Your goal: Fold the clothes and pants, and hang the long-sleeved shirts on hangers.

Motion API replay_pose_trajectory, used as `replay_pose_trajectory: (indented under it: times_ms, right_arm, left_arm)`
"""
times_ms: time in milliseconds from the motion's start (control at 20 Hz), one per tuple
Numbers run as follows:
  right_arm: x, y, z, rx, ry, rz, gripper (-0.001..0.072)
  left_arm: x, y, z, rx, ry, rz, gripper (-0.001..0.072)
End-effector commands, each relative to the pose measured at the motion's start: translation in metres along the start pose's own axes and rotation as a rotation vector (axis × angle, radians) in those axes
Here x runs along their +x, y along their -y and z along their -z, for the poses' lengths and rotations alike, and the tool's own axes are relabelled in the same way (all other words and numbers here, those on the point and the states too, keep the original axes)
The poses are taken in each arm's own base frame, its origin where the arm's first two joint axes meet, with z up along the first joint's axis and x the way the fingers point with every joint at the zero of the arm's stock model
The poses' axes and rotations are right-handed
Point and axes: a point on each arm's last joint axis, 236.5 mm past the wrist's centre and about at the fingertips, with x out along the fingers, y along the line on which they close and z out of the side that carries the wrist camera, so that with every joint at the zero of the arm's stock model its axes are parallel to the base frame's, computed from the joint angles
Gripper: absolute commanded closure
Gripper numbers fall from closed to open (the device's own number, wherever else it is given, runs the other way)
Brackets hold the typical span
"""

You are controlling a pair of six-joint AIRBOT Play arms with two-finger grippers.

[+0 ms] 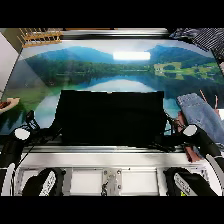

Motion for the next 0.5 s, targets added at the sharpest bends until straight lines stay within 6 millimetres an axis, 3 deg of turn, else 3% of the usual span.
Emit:
replay_pose_trajectory:
  times_ms: [0,50,200,250,450]
  right_arm:
    - [0.008,-0.007,-0.004,-0.021,0.034,-0.011,0.0402]
    - [0.008,-0.007,-0.005,-0.021,0.038,-0.011,0.0483]
    - [0.007,-0.007,-0.009,-0.021,0.055,-0.011,0.0508]
    - [0.007,-0.008,-0.010,-0.027,0.060,-0.012,0.0706]
    - [-0.019,-0.017,-0.007,-0.142,0.056,0.010,0.0699]
  left_arm:
    - [0.000,0.000,0.000,0.001,0.002,0.001,0.0701]
    - [0.000,0.000,0.000,0.001,0.002,0.001,0.0702]
    - [0.000,0.000,0.000,0.001,0.002,0.001,0.0702]
    - [0.000,0.000,-0.001,0.001,0.002,0.001,0.0701]
    - [-0.014,-0.006,-0.003,0.097,-0.024,-0.062,0.0701]
